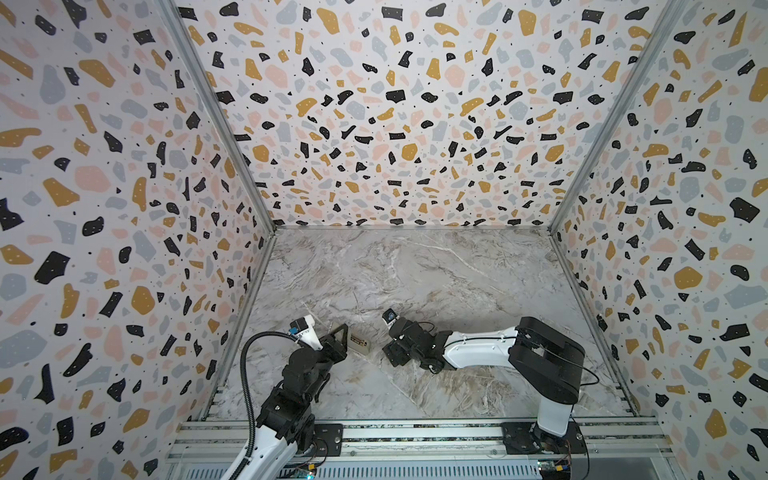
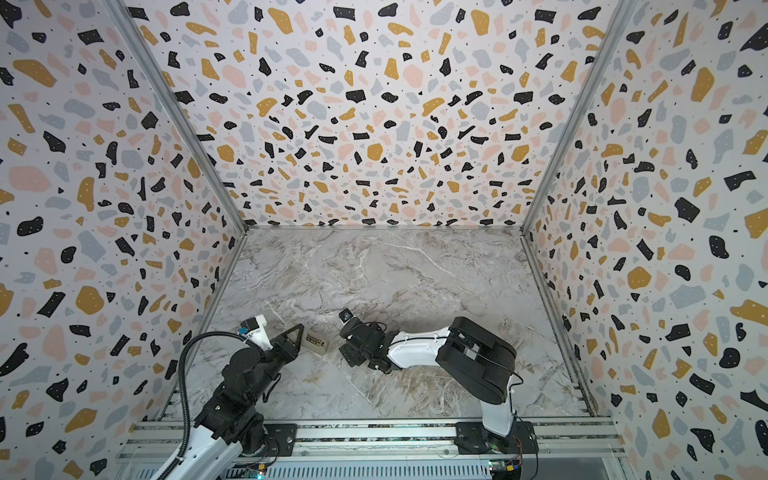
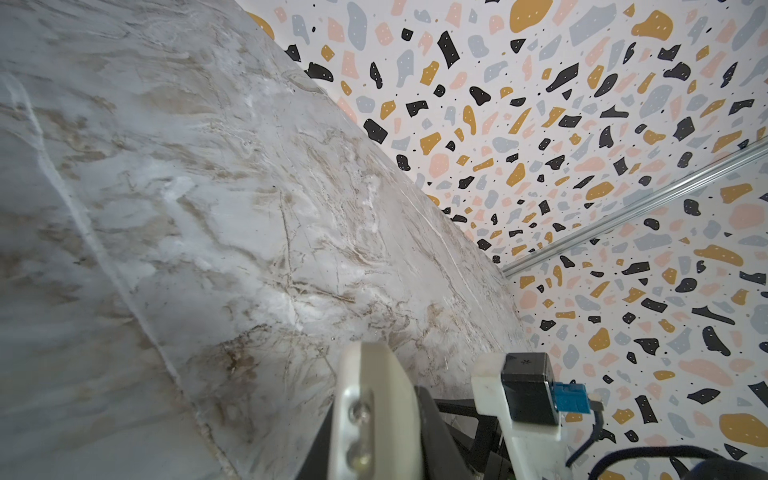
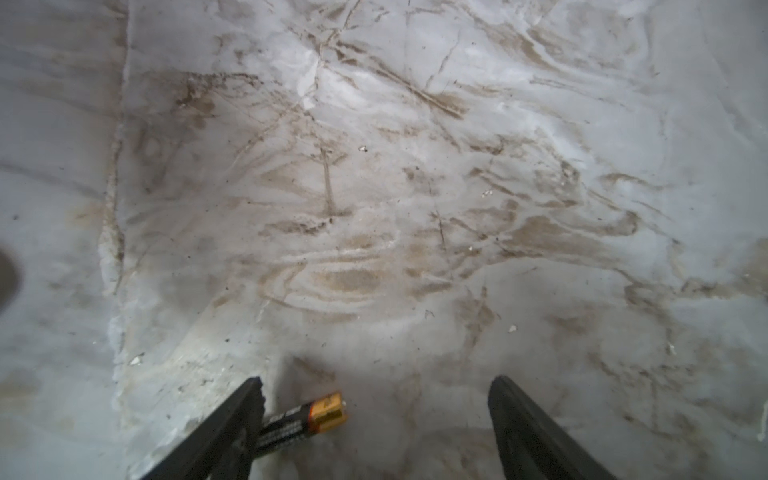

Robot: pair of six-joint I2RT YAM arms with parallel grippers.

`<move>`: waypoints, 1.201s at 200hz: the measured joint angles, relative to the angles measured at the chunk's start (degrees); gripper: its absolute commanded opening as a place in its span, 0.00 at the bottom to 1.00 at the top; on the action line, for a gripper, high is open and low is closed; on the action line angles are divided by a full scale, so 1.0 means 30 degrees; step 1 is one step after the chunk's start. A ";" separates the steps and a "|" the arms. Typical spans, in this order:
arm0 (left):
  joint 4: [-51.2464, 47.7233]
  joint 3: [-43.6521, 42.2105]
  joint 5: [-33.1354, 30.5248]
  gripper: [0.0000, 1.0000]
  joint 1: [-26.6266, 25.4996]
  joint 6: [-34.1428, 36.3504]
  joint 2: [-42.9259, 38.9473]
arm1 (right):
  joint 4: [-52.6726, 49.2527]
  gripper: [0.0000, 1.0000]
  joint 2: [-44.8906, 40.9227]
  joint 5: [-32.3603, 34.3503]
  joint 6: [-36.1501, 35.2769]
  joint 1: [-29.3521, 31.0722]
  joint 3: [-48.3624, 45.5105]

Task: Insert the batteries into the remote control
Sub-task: 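Lift the right gripper off the remote and move it toward the loose battery, then lower the right gripper onto the second AA battery and grasp it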

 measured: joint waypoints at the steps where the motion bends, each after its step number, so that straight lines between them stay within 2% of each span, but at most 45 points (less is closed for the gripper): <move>1: 0.0000 -0.0007 0.0000 0.00 0.0000 0.0000 0.0000 | 0.0000 0.85 0.0022 0.0000 0.0000 0.0007 0.0000; 87: 0.0044 -0.0284 0.0000 0.00 0.0007 -0.0291 0.0007 | 0.0015 0.73 0.0211 0.0160 0.0058 0.0459 -0.0044; 133: 0.0146 -0.0357 0.0007 0.00 0.0007 -0.0335 0.0109 | 0.0240 0.49 -0.0029 0.0233 0.0379 0.0525 -0.0576; 179: 0.0197 -0.0495 0.0058 0.00 0.0015 -0.0342 0.0219 | 0.0306 0.34 -0.0131 0.0204 0.0517 0.0539 -0.0750; 213: 0.0510 -0.0612 0.0255 0.00 0.0015 -0.0321 0.0641 | 0.0452 0.16 -0.0255 -0.0073 0.0546 0.0364 -0.0969; 240: 0.1042 -0.0809 0.0823 0.00 0.0015 -0.0182 0.0998 | 0.0437 0.07 -0.0539 -0.0459 0.0466 0.0051 -0.1268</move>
